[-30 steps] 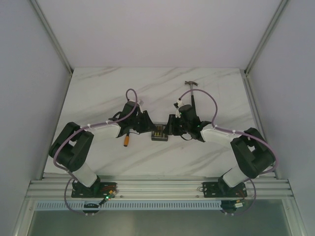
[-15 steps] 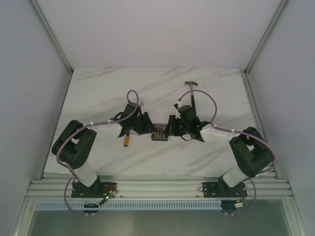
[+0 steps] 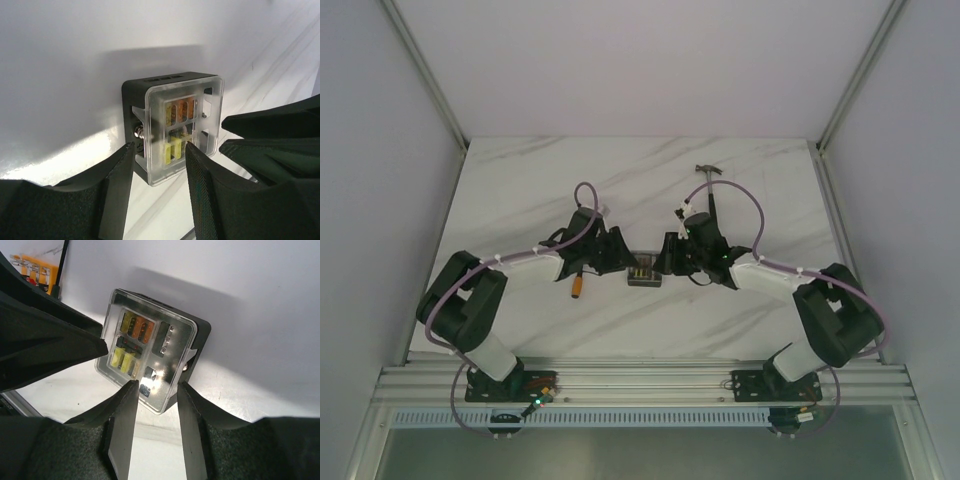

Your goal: Snap on the fuse box

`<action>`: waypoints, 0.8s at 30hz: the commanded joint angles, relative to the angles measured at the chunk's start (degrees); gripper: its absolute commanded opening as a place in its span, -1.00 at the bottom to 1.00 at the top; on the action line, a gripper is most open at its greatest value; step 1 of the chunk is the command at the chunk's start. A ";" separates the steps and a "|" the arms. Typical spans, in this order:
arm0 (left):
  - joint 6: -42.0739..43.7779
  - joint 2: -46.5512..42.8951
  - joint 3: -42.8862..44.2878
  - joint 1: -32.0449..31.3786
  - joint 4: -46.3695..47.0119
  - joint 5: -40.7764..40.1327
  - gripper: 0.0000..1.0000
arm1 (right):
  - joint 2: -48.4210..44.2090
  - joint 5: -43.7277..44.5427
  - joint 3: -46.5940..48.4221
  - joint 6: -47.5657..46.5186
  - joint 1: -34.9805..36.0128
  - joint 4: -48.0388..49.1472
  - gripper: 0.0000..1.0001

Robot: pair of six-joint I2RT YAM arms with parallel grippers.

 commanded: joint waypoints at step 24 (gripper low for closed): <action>-2.41 1.19 -4.10 -6.61 0.92 3.28 -0.06 | 0.95 -1.31 -3.61 -2.21 0.14 -2.52 -0.26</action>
